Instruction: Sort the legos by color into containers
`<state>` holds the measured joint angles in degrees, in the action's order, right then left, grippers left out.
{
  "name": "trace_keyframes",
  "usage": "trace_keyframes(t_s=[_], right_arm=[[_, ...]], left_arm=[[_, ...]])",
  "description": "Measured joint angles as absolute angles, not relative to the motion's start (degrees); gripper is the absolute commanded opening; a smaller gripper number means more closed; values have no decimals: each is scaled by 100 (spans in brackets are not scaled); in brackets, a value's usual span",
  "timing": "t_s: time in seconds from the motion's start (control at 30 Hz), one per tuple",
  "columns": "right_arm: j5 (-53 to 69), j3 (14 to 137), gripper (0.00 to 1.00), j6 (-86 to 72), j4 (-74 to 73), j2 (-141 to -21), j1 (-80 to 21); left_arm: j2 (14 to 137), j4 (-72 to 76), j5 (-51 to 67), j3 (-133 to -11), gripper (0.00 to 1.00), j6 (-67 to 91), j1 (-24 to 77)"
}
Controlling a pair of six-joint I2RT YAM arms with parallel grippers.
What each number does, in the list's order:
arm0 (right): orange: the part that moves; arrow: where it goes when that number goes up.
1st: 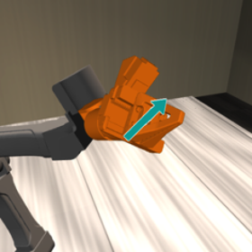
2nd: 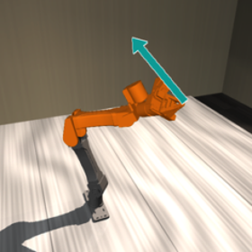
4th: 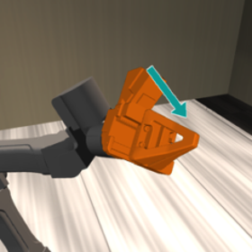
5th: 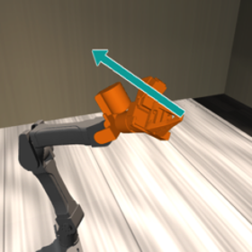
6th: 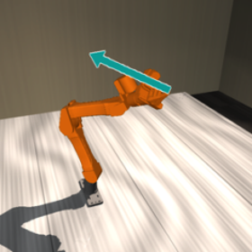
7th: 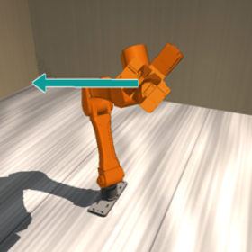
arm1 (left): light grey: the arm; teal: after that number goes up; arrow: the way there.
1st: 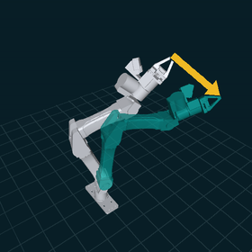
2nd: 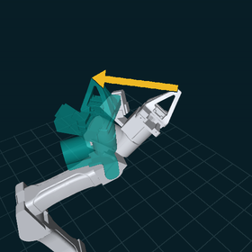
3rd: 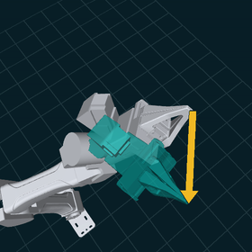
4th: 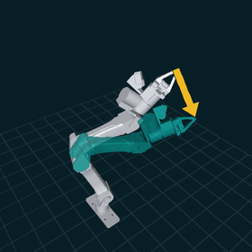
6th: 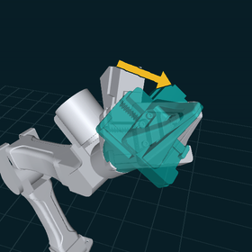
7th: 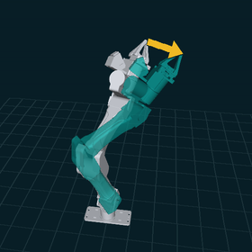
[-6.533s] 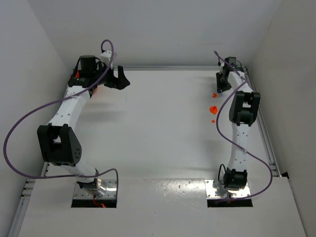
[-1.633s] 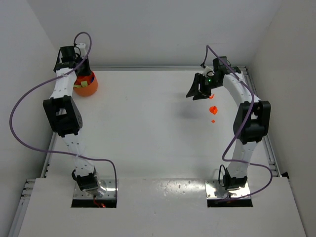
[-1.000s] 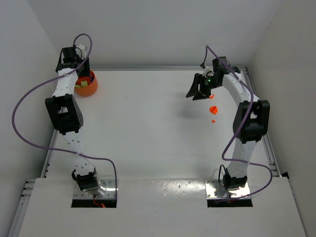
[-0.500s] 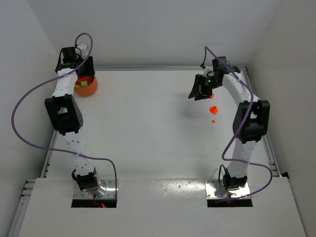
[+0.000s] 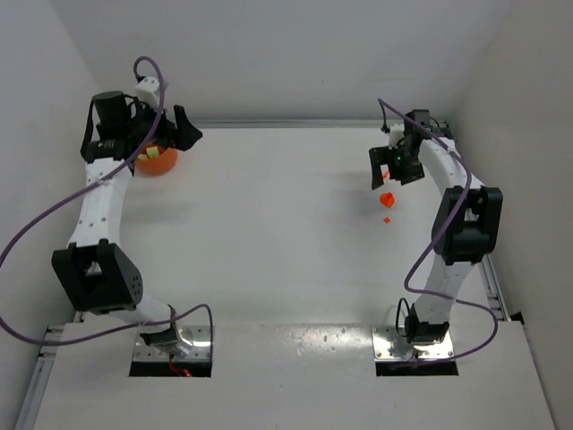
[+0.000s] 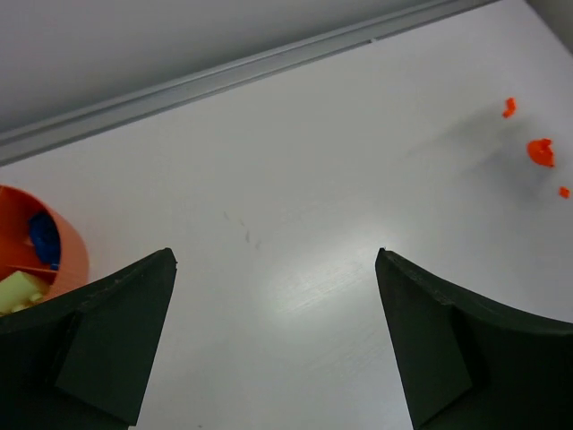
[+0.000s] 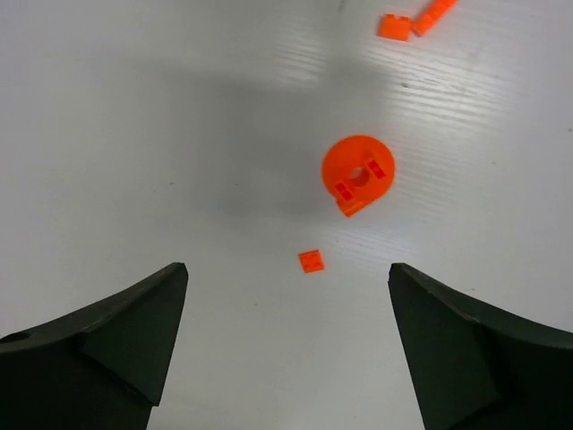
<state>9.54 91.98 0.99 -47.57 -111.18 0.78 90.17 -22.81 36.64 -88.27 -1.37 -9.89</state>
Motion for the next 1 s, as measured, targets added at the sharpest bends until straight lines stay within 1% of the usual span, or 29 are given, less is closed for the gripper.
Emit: trace_keyframes(t_s=[0.1, 0.23, 0.33, 0.43, 0.57, 0.73, 0.9, 1.0], right_arm=[[742, 8997, 100, 550, -4600, -11041, 217], [637, 8855, 100, 1063, -4399, -11028, 336], [655, 8831, 96, 1455, -4353, -11050, 370], [742, 8947, 92, 1892, -4416, -11238, 405], [939, 9284, 92, 2528, -4578, -11747, 405], [1079, 9832, 100, 2991, -5004, -12374, 405], [1116, 10053, 100, 3277, -5247, -12676, 416], [1116, 10082, 97, 3457, -5387, -12737, 443]], left_arm=[[8374, -2123, 3972, -8250, 100, -30, -982], [7926, -2191, 4351, -7651, 100, -161, -982], [7780, -2346, 4602, -7413, 100, -276, -982], [7743, -2425, 4786, -7360, 100, -320, -982], [7743, -2443, 5017, -7360, 100, -338, -982], [7765, -2458, 5183, -7363, 100, -316, -982], [7804, -2469, 5273, -7363, 100, -292, -982], [7808, -2469, 5297, -7363, 100, -263, -982]])
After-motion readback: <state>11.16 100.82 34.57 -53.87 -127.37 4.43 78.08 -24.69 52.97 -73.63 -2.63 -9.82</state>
